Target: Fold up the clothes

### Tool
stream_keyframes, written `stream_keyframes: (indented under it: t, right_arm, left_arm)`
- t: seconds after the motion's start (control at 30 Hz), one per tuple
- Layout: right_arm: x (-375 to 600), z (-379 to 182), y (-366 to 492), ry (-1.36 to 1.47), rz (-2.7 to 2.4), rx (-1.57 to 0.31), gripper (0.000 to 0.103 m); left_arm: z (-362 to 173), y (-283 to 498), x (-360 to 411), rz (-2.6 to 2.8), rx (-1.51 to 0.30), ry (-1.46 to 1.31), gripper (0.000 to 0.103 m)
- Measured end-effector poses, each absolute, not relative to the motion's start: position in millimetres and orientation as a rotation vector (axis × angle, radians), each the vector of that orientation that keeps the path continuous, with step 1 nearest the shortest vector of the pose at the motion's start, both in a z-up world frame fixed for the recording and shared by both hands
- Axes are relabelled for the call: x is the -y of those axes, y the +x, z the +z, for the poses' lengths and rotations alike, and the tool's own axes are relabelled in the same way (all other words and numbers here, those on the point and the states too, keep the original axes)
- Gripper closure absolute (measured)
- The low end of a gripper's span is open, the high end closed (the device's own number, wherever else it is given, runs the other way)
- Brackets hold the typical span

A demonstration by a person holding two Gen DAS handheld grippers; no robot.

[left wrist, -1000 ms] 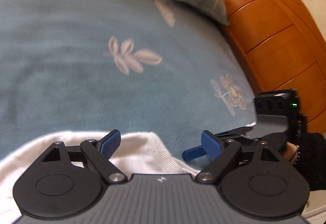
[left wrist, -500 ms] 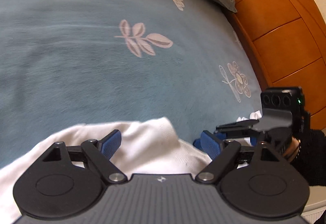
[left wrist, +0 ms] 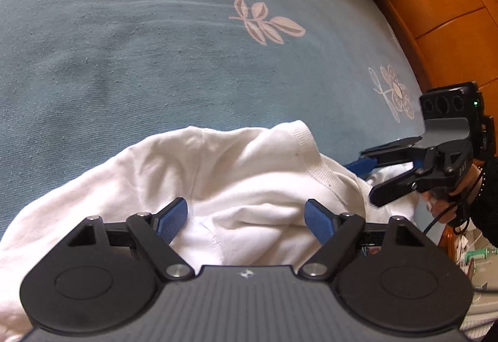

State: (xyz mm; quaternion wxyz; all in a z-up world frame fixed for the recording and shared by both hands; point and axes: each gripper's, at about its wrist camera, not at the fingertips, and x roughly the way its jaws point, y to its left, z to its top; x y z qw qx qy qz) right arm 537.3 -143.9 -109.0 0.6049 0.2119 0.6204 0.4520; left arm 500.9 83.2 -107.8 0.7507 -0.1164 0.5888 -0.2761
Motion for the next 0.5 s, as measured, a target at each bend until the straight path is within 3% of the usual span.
stream_keyframes:
  t: [0.27, 0.37, 0.47, 0.5]
  right_arm:
    - [114.9, -130.7, 564.7, 0.611, 1.075, -1.467, 0.016]
    - [114.6, -136.0, 569.7, 0.610, 1.046, -1.472, 0.026]
    - [114.3, -141.2, 574.6, 0.609, 1.016, -1.476, 0.064]
    - [114.2, -142.9, 576.3, 0.609, 1.007, -1.478, 0.086]
  left_arm:
    - [-94.3, 503.4, -85.2, -0.605, -1.201, -0.189, 0.021]
    - [-88.4, 504.7, -86.4, -0.607, -1.169, -0.159, 0.021]
    - [-84.3, 512.6, -82.0, -0.629, -1.146, -0.078, 0.021]
    - [-83.7, 516.0, -78.5, -0.650, -1.140, -0.046, 0.021]
